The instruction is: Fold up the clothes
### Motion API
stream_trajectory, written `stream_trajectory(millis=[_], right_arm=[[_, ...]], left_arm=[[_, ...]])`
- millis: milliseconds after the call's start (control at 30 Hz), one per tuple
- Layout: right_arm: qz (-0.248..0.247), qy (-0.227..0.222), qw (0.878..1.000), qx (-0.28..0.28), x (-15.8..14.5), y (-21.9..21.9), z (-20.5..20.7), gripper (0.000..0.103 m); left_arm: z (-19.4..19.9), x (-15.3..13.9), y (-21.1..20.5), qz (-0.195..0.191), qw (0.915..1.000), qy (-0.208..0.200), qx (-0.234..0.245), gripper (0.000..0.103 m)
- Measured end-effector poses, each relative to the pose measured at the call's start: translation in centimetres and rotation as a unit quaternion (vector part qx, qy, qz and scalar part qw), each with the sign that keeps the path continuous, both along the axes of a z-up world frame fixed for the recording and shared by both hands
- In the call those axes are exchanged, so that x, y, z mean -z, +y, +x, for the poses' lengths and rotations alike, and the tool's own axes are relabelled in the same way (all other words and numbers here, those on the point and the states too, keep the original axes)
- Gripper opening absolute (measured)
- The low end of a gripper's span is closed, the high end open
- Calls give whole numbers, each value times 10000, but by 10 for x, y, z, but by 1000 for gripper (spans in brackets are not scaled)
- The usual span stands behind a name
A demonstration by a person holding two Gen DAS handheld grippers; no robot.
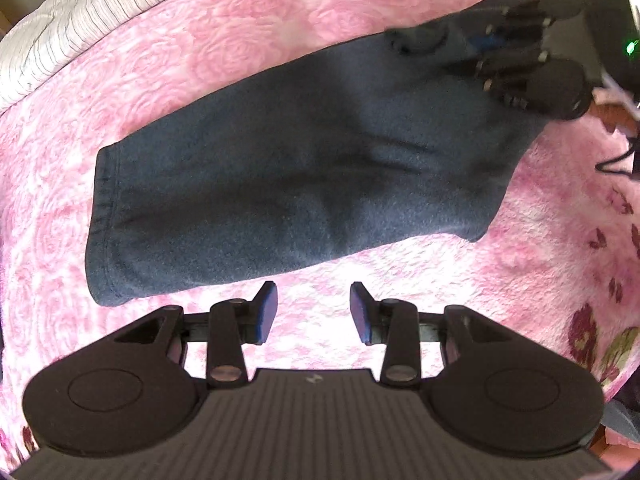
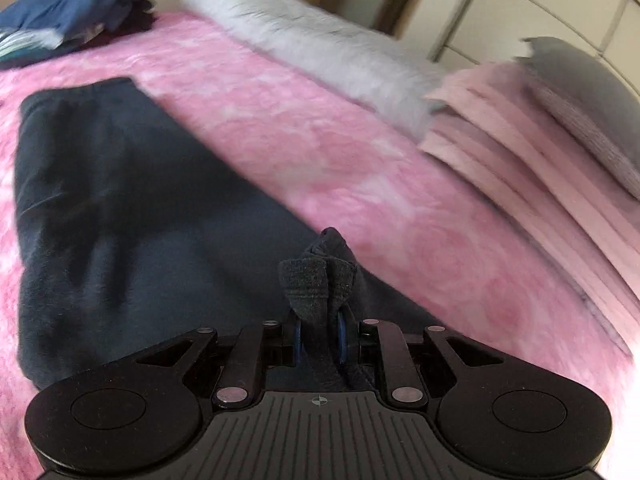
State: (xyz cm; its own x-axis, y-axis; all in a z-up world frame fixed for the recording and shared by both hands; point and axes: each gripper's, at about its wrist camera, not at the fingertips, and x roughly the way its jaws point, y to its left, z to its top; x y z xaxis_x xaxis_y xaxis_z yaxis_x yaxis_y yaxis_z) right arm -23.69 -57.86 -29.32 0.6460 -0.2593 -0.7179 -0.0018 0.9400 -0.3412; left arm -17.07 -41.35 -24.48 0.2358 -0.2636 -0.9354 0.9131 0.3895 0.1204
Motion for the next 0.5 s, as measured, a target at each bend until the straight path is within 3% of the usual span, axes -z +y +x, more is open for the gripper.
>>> stream_trajectory(millis=[67,200,367,500], right_arm=[[-32,211,9998,-58,7,5,1,21],[381,240,9990,-40,-10,-2,-20,45],[998,48,9936,521,-46,-38,-66,47],[1238,-184,9810,1485,-61,-105,-97,47]], left_arm=[[1,-3,-2,-100,9999,53,-24,35],[1,-10,-20,-367,9992,139,-24,35],[3,-14,-72,-793,9965,222,127,35],[1,-14,-131,-1264,9909,303,354,35]])
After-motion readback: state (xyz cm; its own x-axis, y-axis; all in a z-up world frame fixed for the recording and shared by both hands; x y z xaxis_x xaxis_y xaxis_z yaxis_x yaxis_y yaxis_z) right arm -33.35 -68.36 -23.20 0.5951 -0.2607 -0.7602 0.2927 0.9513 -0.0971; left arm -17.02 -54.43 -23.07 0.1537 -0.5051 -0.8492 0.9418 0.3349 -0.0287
